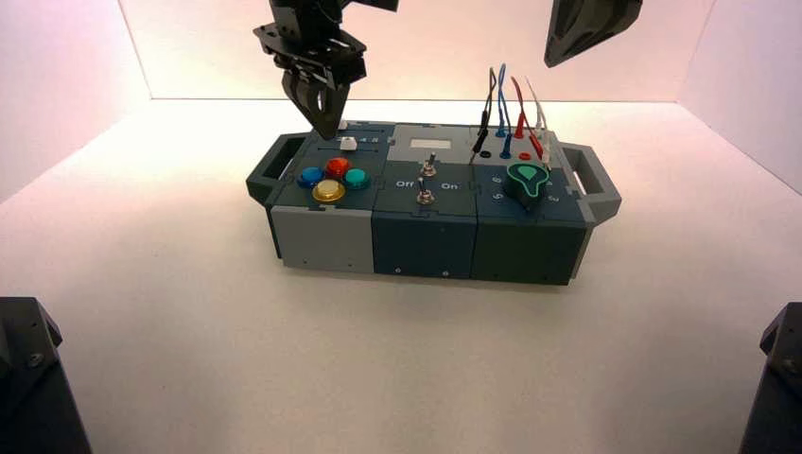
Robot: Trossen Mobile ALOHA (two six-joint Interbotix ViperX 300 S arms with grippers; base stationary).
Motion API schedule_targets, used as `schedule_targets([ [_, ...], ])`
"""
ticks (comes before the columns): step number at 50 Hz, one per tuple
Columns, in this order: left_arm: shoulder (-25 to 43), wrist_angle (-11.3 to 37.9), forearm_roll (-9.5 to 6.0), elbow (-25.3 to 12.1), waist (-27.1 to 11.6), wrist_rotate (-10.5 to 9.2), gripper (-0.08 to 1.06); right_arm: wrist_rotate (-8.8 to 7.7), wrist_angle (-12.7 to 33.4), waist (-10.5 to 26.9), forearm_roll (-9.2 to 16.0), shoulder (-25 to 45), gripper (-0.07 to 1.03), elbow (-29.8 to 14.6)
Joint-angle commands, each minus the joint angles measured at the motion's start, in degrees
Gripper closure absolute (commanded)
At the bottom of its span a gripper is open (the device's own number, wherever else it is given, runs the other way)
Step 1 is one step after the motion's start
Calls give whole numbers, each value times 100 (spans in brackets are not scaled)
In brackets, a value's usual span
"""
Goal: Move the bottom slider to position 4.
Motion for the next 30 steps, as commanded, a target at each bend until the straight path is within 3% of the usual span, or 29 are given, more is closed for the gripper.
schedule_targets([
  [1, 0, -18, 18, -176, 9, 26, 101, 9, -79, 18, 26, -114, 99, -44],
  [30, 185, -35, 88, -352, 26, 26, 101, 9, -97, 18, 18, -158, 99, -18],
])
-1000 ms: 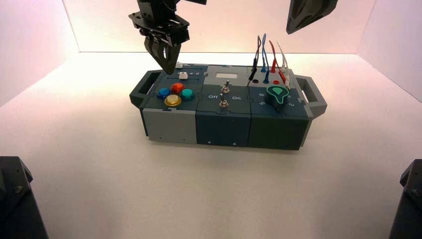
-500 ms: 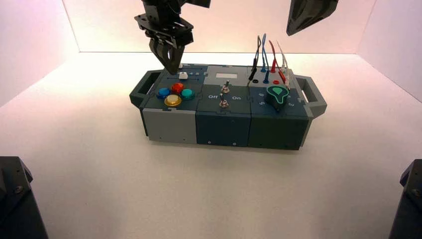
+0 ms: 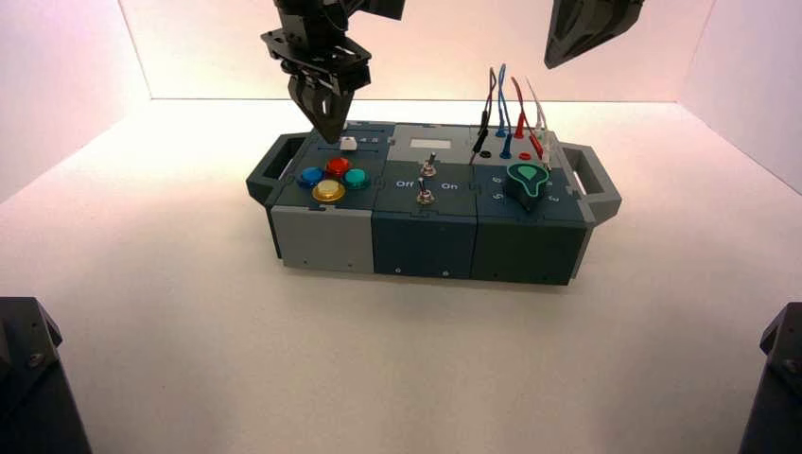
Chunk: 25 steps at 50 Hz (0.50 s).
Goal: Move the bottom slider to position 4.
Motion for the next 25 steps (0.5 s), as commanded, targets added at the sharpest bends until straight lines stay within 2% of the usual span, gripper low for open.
schedule_targets([
  [1, -44, -26, 26, -167, 18, 26, 101, 0, -44, 18, 18, -149, 99, -44],
  [25, 105, -18, 35, -264, 18, 26, 101, 0, -53, 18, 18, -193, 99, -18],
])
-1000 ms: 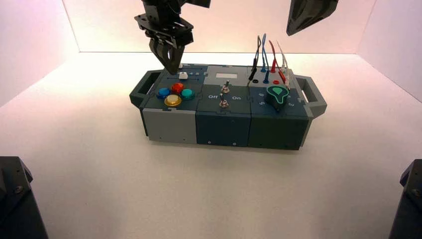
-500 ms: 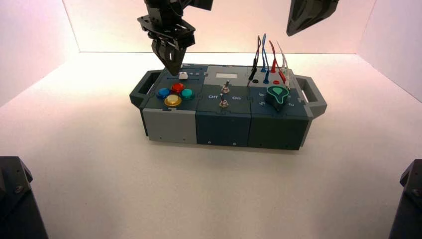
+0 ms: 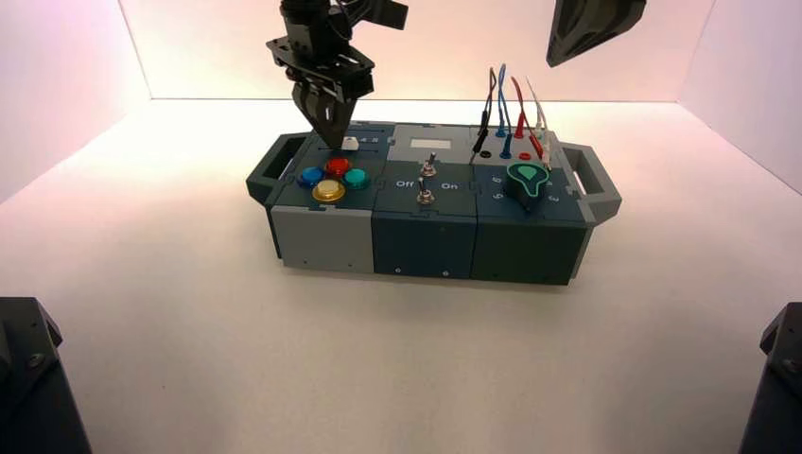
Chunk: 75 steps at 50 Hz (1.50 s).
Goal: Move the bottom slider to position 4.
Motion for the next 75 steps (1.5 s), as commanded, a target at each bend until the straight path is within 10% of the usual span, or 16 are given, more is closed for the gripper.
schedule_targets([
  [1, -70, -26, 9, -158, 18, 26, 101, 0, -44, 18, 26, -105, 99, -70],
  [75, -9, -18, -9, -220, -88, 26, 101, 0, -70, 18, 18, -79, 99, -44],
])
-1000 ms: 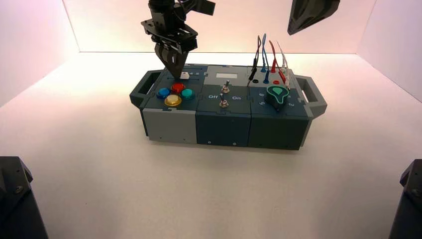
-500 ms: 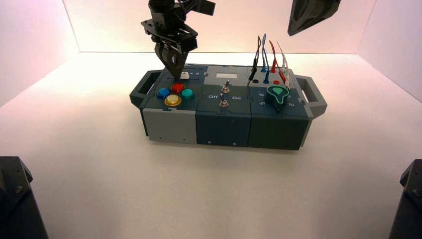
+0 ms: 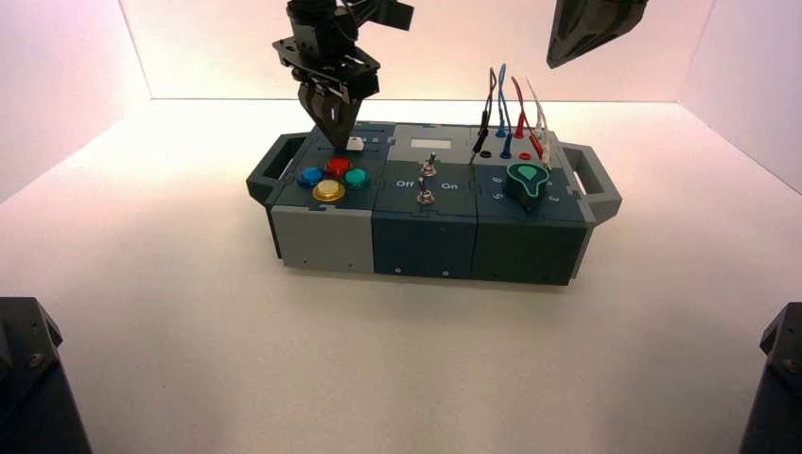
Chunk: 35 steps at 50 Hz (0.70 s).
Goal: Move the bottom slider to position 4.
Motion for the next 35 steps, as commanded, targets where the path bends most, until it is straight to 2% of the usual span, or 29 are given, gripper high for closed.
schedule_targets([
  [1, -79, -18, -9, -141, -26, 26, 101, 0, -44, 18, 18, -79, 99, -62],
  [35, -44, 0, -9, -149, -141, 35, 101, 0, -44, 18, 18, -70, 99, -44],
])
